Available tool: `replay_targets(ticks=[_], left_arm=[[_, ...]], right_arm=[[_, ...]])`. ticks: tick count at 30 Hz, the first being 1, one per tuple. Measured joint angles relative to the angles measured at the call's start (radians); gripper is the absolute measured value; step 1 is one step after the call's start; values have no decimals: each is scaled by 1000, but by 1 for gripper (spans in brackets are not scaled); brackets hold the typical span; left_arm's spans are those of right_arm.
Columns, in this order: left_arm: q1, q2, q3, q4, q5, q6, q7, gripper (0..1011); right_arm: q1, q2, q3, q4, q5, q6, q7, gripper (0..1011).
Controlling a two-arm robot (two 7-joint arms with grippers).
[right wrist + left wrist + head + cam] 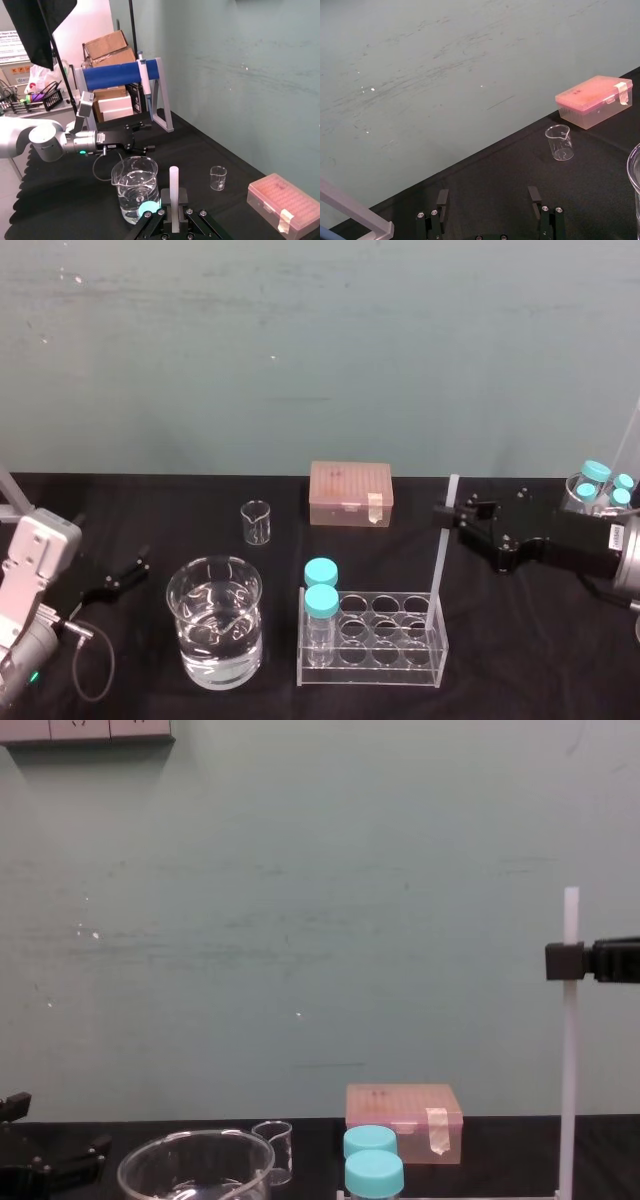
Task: Pick up the stirring rod with one hand, then place it down.
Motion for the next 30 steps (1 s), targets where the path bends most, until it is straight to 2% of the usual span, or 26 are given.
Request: replay_targets(ticks=[20,30], left_arm=[[0,0,0,0,0,0,0,1005],[0,0,0,0,0,0,0,1005]], right_arm=[[17,-53,-43,79,-41,-49,37,72],[15,-64,-47,106,-54,-55,37,72]])
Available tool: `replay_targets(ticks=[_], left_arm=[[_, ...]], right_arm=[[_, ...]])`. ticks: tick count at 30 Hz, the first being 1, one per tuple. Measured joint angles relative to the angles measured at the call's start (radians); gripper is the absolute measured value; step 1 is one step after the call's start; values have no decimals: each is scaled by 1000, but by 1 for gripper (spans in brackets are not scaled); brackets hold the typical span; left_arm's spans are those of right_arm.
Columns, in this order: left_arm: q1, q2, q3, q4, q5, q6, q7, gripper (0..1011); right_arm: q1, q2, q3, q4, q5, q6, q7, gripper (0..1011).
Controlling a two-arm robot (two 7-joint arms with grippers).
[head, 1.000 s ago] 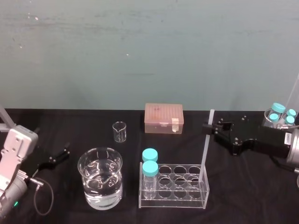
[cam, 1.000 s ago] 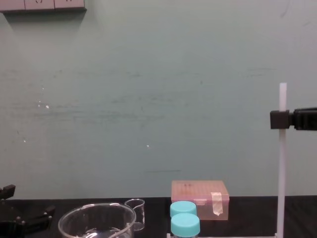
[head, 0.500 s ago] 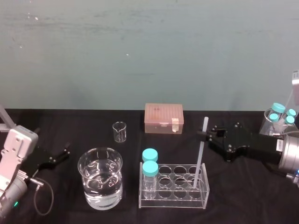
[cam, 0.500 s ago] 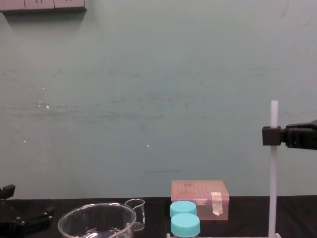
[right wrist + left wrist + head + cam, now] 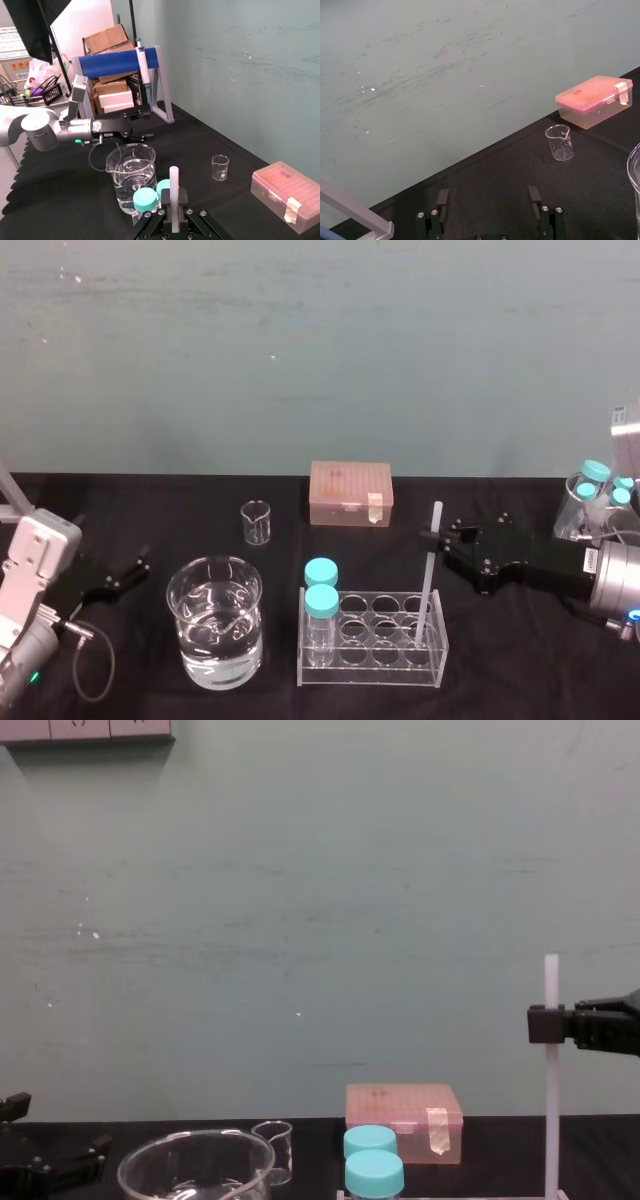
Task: Pick up the stirring rod with one hand, then place it down.
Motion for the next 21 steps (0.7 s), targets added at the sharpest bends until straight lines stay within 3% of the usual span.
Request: replay_targets(ticks=[21], left_arm=[[0,0,0,0,0,0,0,1005]], right_arm=[[-8,-36,-2,57,-15,-8,-2,72]])
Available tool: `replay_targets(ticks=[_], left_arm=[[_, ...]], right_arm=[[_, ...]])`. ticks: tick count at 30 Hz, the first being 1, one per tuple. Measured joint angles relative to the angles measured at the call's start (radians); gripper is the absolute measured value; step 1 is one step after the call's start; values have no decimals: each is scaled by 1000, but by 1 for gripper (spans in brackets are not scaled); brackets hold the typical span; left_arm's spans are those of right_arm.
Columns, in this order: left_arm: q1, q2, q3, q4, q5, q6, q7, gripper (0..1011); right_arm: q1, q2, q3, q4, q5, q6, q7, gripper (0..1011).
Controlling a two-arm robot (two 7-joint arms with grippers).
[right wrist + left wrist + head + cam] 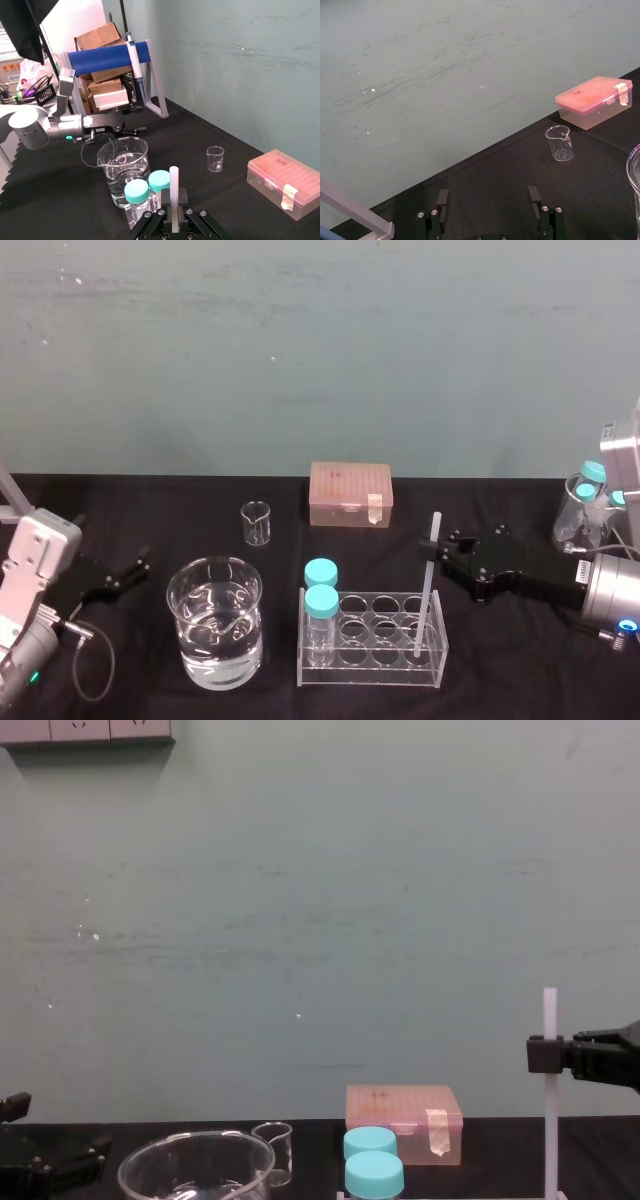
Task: Pick up the stirring rod with one hand, then place it down.
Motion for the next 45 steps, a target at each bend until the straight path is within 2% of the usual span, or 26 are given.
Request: replay_targets(ticks=[22,38,41,45], left_arm=[[0,0,0,0,0,0,0,1005],[0,0,0,0,0,0,0,1005],[0,0,0,0,0,0,0,1005],[0,0,0,0,0,0,0,1005]], right_arm=[[-4,-19,-11,33,-30,-15,12,72],[-3,-24,-11,37,-32,-6,11,72],[-3,-24,-11,37,-32,-6,11,108],[-3,-23,-11,36,-31,-7,11,233]])
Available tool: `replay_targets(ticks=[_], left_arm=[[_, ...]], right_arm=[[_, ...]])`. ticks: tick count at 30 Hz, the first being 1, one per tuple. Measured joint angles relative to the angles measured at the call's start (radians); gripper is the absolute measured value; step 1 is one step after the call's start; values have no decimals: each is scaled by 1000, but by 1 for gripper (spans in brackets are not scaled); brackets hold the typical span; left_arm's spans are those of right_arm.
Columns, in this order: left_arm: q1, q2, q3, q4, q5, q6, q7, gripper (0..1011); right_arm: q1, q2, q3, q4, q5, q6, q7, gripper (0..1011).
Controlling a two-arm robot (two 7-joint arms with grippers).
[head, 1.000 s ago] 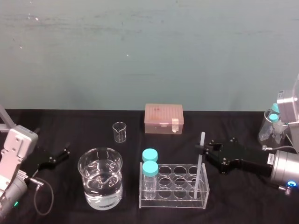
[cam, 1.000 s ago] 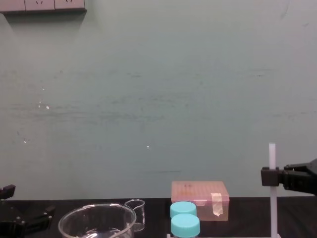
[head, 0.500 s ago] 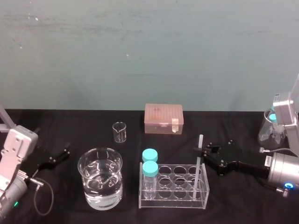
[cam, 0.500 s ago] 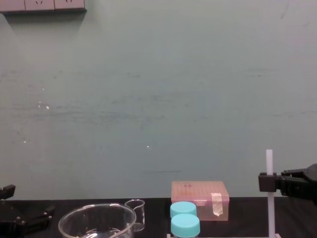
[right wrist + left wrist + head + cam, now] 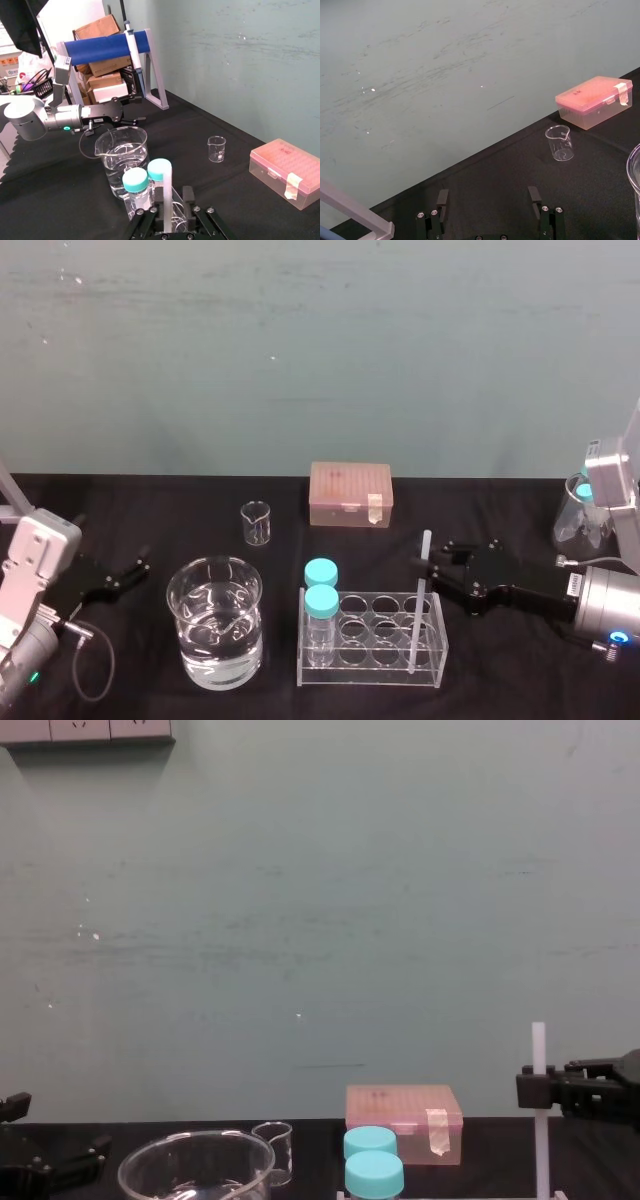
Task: Pick up the stirring rod with one hand, then place it down.
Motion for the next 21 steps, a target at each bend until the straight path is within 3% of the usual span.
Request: replay_targets(ticks=[21], left_arm=[[0,0,0,0,0,0,0,1005]], right_arm=[[0,1,0,-1,1,-1,0,898]])
